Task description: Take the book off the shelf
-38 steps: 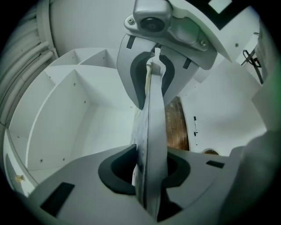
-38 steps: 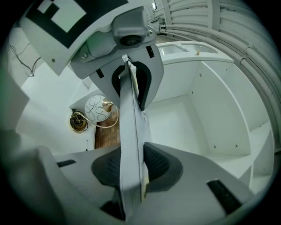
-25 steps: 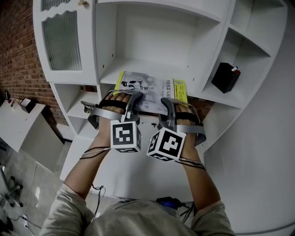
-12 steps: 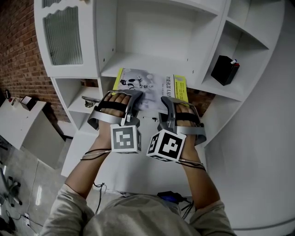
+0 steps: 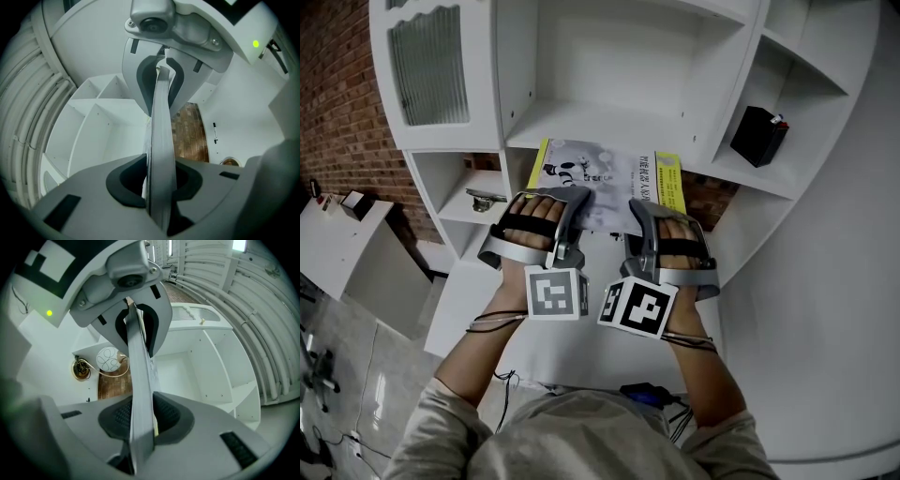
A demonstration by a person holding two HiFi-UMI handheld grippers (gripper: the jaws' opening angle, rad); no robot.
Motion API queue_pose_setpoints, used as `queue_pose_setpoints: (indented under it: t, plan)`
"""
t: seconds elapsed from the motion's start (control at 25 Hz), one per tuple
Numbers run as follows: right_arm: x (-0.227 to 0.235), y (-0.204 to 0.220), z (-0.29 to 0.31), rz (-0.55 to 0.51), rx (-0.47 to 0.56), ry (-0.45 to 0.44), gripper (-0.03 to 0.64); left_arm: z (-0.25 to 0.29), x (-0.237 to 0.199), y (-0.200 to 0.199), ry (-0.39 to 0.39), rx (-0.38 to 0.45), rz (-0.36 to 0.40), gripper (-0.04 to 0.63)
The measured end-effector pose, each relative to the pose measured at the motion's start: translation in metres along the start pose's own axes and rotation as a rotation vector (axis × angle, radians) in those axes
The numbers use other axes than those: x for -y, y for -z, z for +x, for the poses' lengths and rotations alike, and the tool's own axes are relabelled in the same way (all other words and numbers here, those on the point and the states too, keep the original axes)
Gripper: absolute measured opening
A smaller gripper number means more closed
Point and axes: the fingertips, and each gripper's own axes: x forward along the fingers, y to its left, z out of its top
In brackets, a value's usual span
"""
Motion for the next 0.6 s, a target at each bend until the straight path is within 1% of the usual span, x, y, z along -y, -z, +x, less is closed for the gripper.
queue_pose_setpoints:
  t: [0.16,0.24,0.36,0.44,0.6]
  plan:
    - [-0.002,-0.002,-0.008,0.011,0.002,-0.007,0.080,-0.007,0.005,-0.002,0.016,0.006,-0.029,0.080]
    - [-0.009,-0.001,-0.010,0.041,-0.003,-0.058,0.080,-0.010,0.010,-0.002,0.055,0.007,-0.053,0.078]
    - [-0.034,0.004,-0.007,0.052,-0.014,-0.135,0.081,-0.008,0.036,-0.001,0.128,0.010,-0.050,0.078]
    - [-0.051,0.007,-0.005,0.044,-0.017,-0.156,0.080,-0.006,0.054,0.000,0.159,0.009,-0.050,0.078]
    - [-0.082,0.011,0.001,0.049,-0.017,-0.189,0.081,-0.003,0.083,0.005,0.194,-0.004,-0.051,0.078]
